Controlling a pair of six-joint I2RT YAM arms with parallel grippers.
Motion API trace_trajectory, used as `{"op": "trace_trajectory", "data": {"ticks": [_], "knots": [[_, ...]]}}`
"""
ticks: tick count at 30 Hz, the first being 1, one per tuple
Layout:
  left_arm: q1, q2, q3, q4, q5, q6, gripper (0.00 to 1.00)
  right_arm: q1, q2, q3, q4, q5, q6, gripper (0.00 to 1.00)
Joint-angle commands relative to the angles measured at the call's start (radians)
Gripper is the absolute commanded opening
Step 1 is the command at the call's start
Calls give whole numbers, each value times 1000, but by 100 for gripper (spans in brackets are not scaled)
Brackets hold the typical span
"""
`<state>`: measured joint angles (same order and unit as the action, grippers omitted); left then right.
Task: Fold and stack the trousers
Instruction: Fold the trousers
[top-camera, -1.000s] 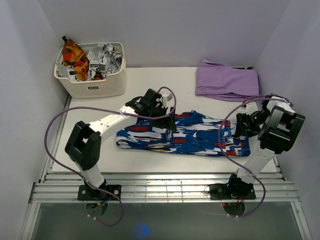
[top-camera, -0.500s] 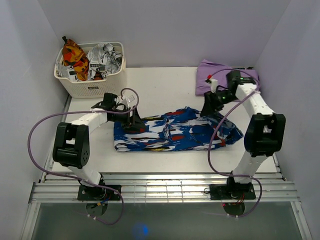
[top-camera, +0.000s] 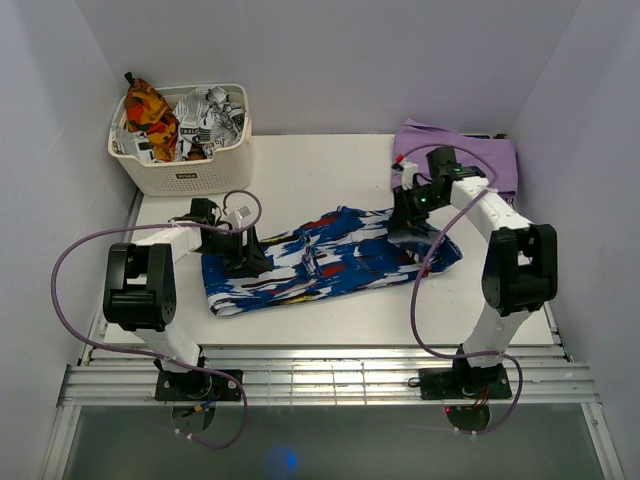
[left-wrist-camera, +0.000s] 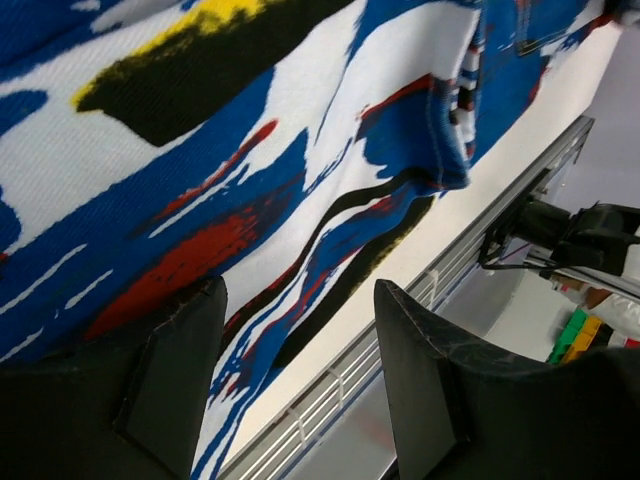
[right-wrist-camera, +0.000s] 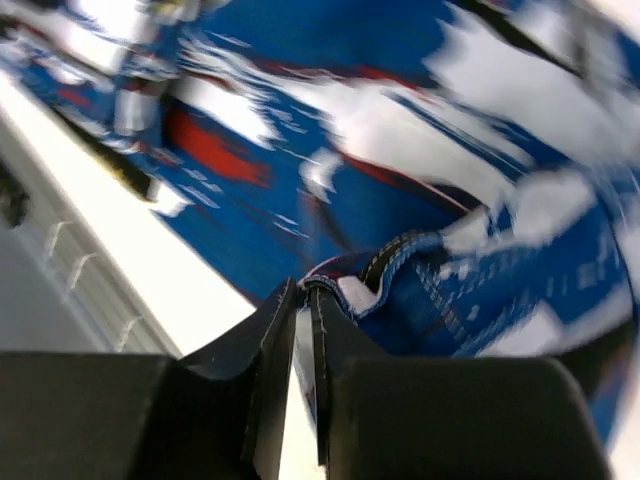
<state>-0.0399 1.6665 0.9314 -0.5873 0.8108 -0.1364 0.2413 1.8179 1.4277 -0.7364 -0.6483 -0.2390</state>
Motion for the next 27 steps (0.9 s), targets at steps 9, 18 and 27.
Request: {"op": "trace_trajectory", "data": {"ticks": [9, 18, 27], "knots": [[6, 39, 30, -109, -133, 221, 71, -373, -128, -196, 77, 475, -126, 24], [6, 87, 44, -138, -292, 457, 74, -404, -126, -38, 80, 369, -131, 79], [29, 26, 43, -239, -227, 788, 72, -159, -68, -74, 58, -10, -126, 57]]}}
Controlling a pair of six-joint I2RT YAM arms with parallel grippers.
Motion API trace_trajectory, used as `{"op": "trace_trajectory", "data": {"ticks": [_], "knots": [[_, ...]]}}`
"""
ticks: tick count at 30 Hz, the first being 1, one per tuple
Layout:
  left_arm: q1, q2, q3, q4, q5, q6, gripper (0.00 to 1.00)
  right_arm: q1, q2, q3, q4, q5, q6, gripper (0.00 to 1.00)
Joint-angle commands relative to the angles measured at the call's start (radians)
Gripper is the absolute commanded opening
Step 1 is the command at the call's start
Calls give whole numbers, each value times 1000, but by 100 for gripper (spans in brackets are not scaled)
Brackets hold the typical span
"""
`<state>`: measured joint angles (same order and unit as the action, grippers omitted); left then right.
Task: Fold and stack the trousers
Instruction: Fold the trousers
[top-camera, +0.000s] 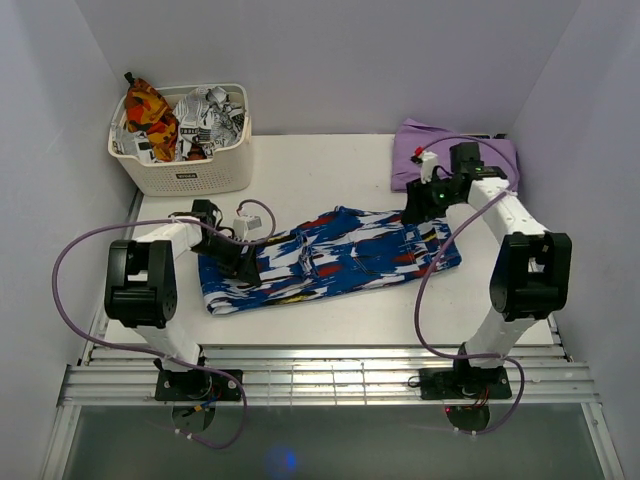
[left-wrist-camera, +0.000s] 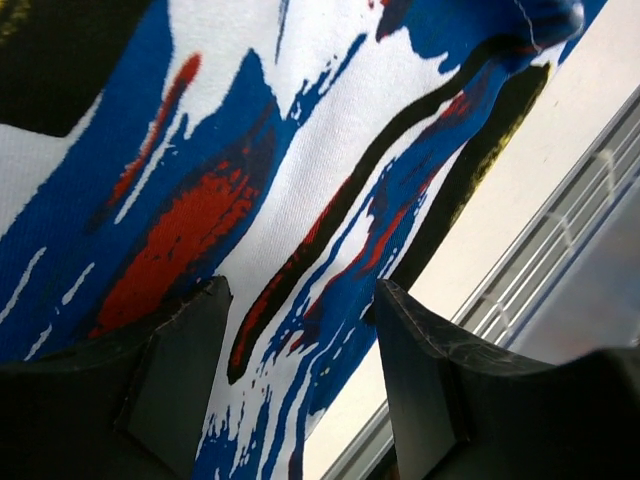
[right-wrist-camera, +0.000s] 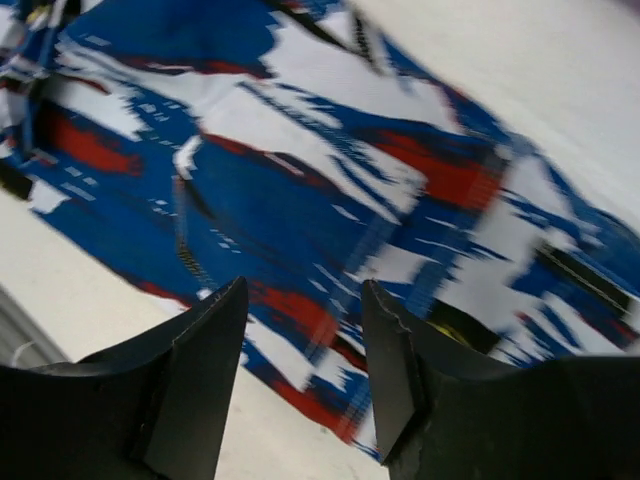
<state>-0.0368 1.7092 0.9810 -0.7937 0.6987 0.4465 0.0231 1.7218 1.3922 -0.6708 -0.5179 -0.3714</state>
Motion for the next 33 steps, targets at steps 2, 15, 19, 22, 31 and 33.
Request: {"op": "trace_trajectory", "data": {"ticks": [2, 15, 19, 22, 31, 33], "knots": [[23, -86, 18, -27, -11, 183, 71, 69, 64, -91, 32, -123, 15, 51], [-485, -211, -96, 405, -504, -166, 64, 64, 114, -308, 123, 52, 97, 22], [-587, -177, -113, 462, -600, -183, 67, 63, 84, -337, 120, 38, 117, 18], [-620, -148, -104, 473, -617, -198, 70, 63, 71, -344, 117, 33, 124, 18], [-660, -125, -113, 505, -648, -206, 68, 63, 65, -341, 116, 48, 123, 18], [-658, -125, -117, 524, -682, -207, 59, 64, 68, -340, 116, 48, 121, 18]]}}
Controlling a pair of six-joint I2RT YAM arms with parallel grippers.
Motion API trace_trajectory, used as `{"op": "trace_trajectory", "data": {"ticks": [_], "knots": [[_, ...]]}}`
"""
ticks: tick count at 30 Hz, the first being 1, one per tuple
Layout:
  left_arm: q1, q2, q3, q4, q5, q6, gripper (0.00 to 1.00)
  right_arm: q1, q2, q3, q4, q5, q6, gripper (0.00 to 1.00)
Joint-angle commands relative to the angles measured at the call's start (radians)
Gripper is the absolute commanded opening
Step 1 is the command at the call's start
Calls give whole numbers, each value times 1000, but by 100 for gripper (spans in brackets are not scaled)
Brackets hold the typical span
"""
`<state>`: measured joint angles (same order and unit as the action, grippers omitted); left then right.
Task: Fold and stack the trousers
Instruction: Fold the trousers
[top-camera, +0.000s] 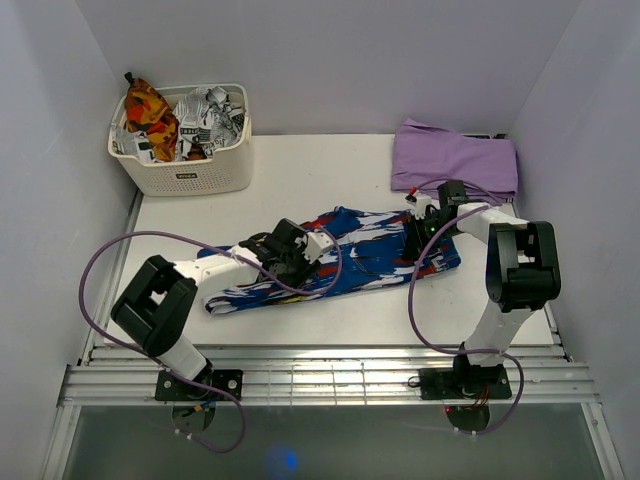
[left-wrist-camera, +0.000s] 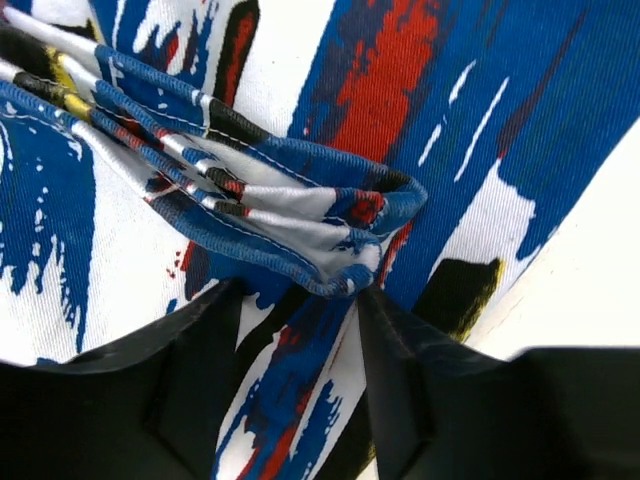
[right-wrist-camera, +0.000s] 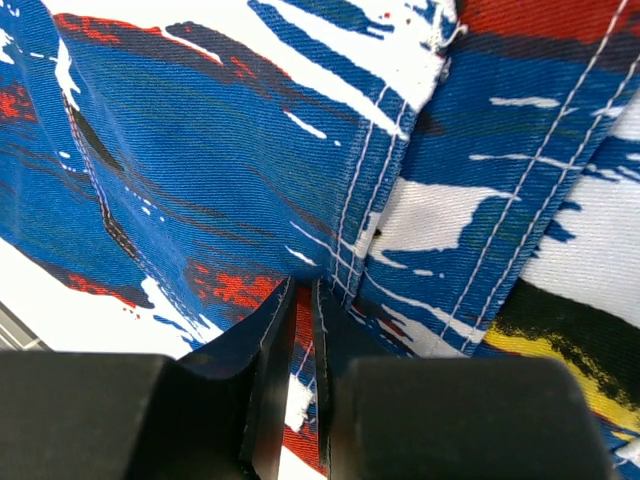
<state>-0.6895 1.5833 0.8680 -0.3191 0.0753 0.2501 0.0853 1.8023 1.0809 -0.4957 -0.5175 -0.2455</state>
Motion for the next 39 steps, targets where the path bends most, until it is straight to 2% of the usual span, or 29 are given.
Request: {"op": "trace_trajectory", "data": {"ticks": [1, 2, 3, 6, 9, 13, 19, 22, 23, 26, 32, 39], "knots": [[-7, 0, -4, 52, -62, -12, 56, 2, -11, -29, -64, 48, -5, 18], [-7, 0, -4, 54, -60, -12, 52, 1, -12, -27, -64, 48, -6, 18], [-7, -3, -7, 51, -92, -9, 41, 1, -12, -29, -66, 50, -8, 18], [-7, -22, -14, 37, -78, 0, 22, 1, -12, -29, -66, 57, -11, 17], [-7, -60, -21, -3, -11, 12, 12, 1, -12, -32, -64, 60, -15, 17], [-7, -118, -29, -73, 86, 38, 1, -1, -9, -33, -64, 65, -14, 17], [-5, -178, -27, -164, 184, 71, 0, -1, -9, -35, -64, 63, -11, 16], [-7, -151, -21, -173, 193, 60, 3, -1, -8, -35, -61, 59, -8, 17], [-7, -134, -17, -172, 189, 51, 13, -1, -6, -35, -63, 53, -8, 17], [-7, -63, 3, -152, 155, 0, 36, -1, -4, -35, -64, 50, -8, 17], [-5, 3, 46, -94, 113, -86, 46, 1, -14, -78, -67, 63, -18, 14], [-4, -25, 69, -97, 149, -75, 56, -2, -64, -142, -76, 47, -9, 8]]}}
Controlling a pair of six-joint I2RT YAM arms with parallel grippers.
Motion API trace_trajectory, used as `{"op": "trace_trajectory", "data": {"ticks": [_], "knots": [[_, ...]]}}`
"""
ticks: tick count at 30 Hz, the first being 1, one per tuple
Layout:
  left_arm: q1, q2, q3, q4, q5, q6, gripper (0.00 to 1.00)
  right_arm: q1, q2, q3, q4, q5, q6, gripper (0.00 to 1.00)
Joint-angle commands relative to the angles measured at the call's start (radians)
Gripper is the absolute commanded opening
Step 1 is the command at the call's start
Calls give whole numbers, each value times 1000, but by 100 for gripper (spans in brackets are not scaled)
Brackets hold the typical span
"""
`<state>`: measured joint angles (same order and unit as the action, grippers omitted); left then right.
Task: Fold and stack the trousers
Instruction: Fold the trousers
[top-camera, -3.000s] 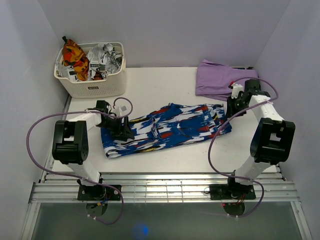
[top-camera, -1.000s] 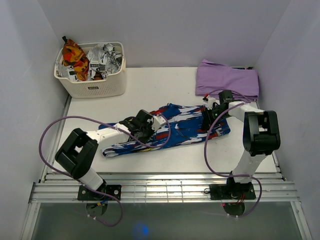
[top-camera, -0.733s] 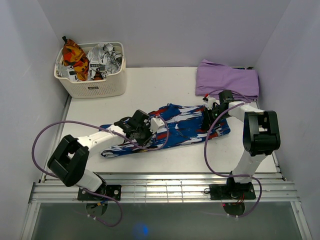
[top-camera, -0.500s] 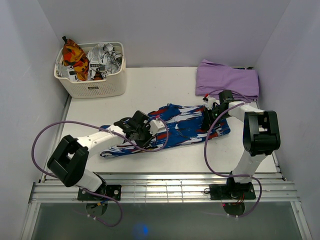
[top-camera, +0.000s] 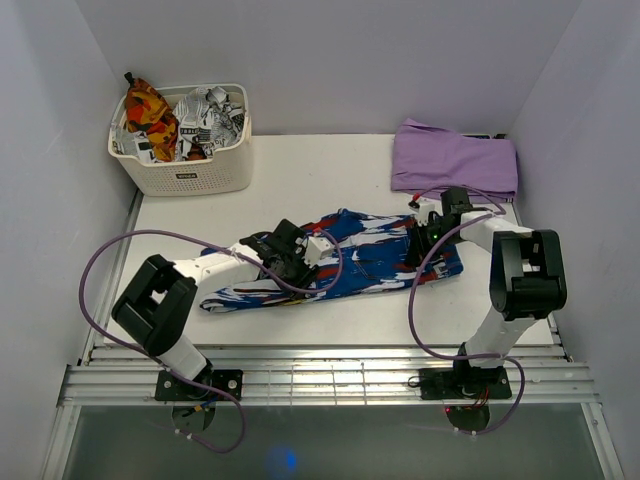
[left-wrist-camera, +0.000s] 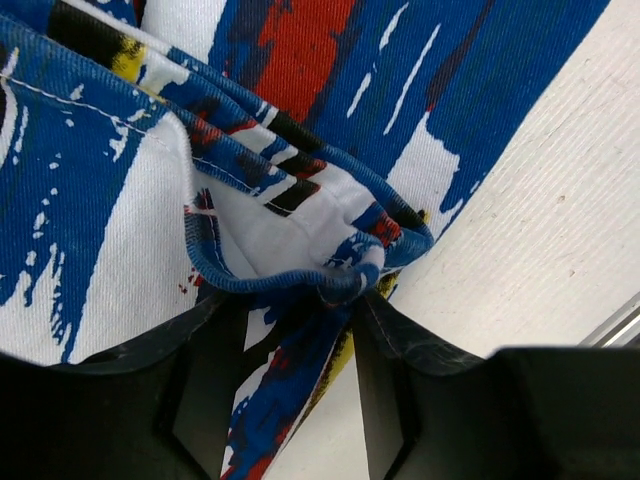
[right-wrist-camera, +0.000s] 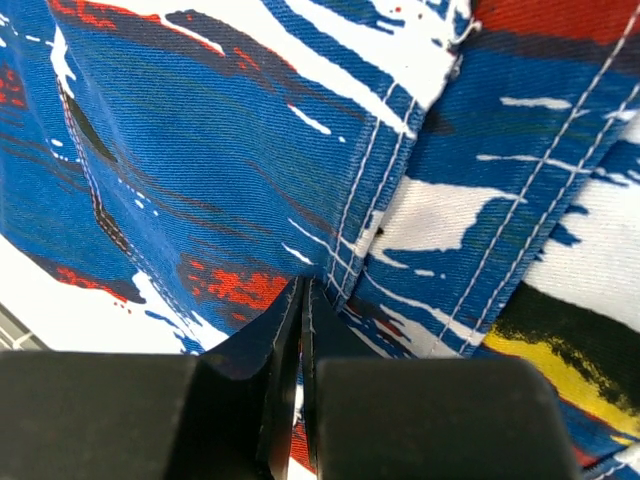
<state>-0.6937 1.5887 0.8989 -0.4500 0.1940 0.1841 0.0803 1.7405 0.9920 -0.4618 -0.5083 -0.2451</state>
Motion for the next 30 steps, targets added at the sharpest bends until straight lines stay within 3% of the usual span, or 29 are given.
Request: {"op": "trace_trajectory", "data": {"ticks": [1, 4, 5, 8, 9, 10, 11, 12, 13, 16, 18, 22, 26, 30], "knots": [[2, -39, 37, 34, 36, -6, 57, 3, -7, -56, -113, 30, -5, 8], [13, -81, 41, 4, 77, 0, 64, 3, -18, -64, -144, 16, 6, 8], [25, -94, 49, -33, 106, -3, 73, 3, -24, -67, -155, 11, 3, 8], [162, -179, 90, -117, 325, -29, 84, 1, -73, -67, -189, -2, 0, 9], [284, -229, 101, -128, 461, -37, 98, -2, -119, -53, -193, -15, -6, 13], [339, -245, 110, -162, 511, -41, 98, -2, -143, -43, -192, -25, -6, 18], [396, -259, 123, -185, 548, -37, 98, -2, -171, -29, -183, -60, -6, 30], [480, -265, 147, -212, 594, -28, 98, -2, -218, 0, -176, -81, 10, 44], [512, -263, 159, -264, 613, -22, 98, -1, -235, 17, -151, -105, 23, 66], [667, -240, 158, -340, 714, -8, 98, 48, -265, 81, -103, -193, 91, 79], [800, -227, 138, -355, 748, -15, 96, 117, -243, 114, -58, -222, 163, 79], [948, -176, 110, -357, 794, -50, 93, 226, -151, 157, 44, -283, 333, 63], [1068, -153, 97, -355, 815, -72, 92, 329, -6, 163, 182, -351, 536, 63], [1097, -199, 89, -362, 796, -54, 93, 449, 77, 204, 253, -259, 679, 70]]}}
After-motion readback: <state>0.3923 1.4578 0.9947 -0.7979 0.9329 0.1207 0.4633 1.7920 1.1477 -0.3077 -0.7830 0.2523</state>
